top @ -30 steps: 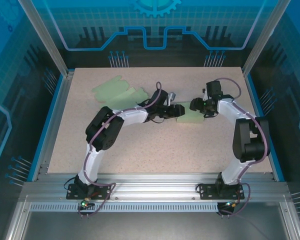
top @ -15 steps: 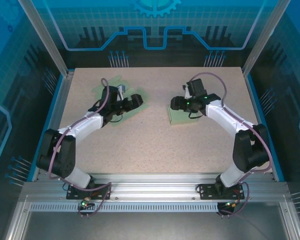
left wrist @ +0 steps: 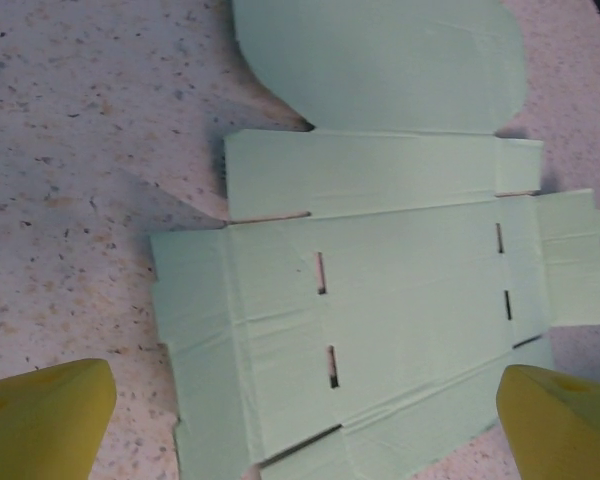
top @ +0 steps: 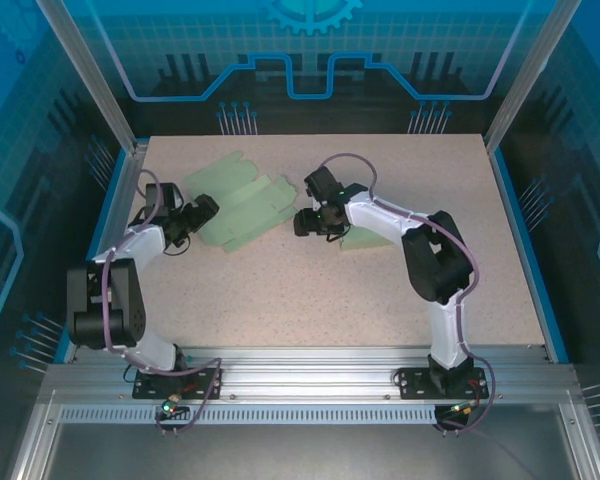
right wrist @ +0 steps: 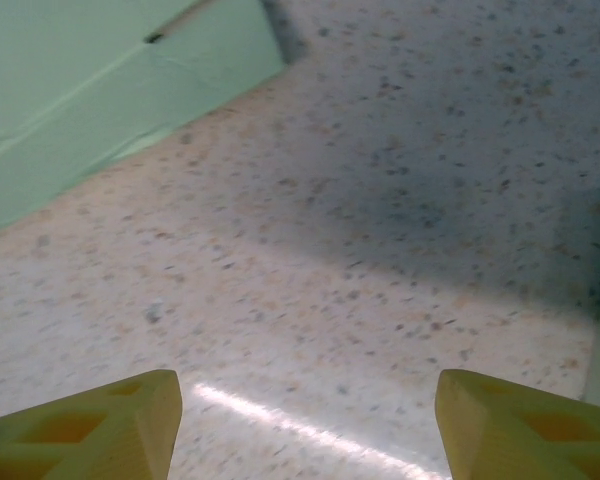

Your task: Fold the paper box

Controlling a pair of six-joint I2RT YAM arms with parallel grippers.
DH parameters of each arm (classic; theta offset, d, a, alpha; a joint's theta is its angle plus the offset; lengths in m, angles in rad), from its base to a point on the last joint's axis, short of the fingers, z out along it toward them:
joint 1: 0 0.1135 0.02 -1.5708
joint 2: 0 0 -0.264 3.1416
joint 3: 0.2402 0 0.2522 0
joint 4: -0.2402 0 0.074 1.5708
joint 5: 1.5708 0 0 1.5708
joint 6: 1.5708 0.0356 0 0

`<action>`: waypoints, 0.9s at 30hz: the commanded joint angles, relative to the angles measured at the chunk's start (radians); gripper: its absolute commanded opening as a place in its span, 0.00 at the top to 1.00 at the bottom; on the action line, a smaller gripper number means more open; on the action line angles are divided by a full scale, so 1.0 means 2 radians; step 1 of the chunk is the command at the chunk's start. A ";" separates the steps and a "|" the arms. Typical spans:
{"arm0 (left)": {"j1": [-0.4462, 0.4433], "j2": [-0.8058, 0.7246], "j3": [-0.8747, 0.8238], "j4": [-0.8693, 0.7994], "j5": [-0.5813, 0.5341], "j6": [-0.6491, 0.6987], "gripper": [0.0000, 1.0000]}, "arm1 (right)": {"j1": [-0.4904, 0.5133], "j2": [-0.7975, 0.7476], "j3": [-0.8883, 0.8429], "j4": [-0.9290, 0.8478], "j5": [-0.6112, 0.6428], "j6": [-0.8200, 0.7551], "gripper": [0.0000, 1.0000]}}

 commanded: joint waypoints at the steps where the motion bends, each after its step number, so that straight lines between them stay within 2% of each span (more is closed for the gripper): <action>1: 0.008 0.038 0.019 -0.004 0.041 0.018 0.01 | -0.008 0.020 0.026 -0.052 0.048 -0.003 0.31; 3: 0.007 0.058 0.019 0.010 0.069 0.011 0.01 | -0.019 0.022 0.019 -0.051 0.055 -0.002 0.31; 6: 0.006 0.075 0.012 0.025 0.080 0.003 0.02 | -0.040 0.015 -0.002 -0.040 0.052 -0.002 0.31; 10: 0.002 0.090 0.004 0.041 0.091 -0.004 0.09 | -0.063 0.002 -0.026 -0.027 0.044 -0.001 0.31; 13: -0.007 0.102 -0.001 0.061 0.104 -0.015 0.24 | -0.077 -0.005 -0.035 -0.022 0.041 0.000 0.31; 18: -0.033 0.118 -0.015 0.112 0.130 -0.051 0.63 | -0.083 -0.022 -0.063 0.022 -0.014 0.018 0.29; 23: -0.050 0.119 -0.086 0.278 0.177 -0.175 0.83 | -0.081 -0.031 -0.108 0.127 -0.126 0.086 0.24; 27: -0.070 0.127 -0.143 0.426 0.180 -0.279 0.85 | -0.072 -0.044 -0.148 0.227 -0.177 0.149 0.17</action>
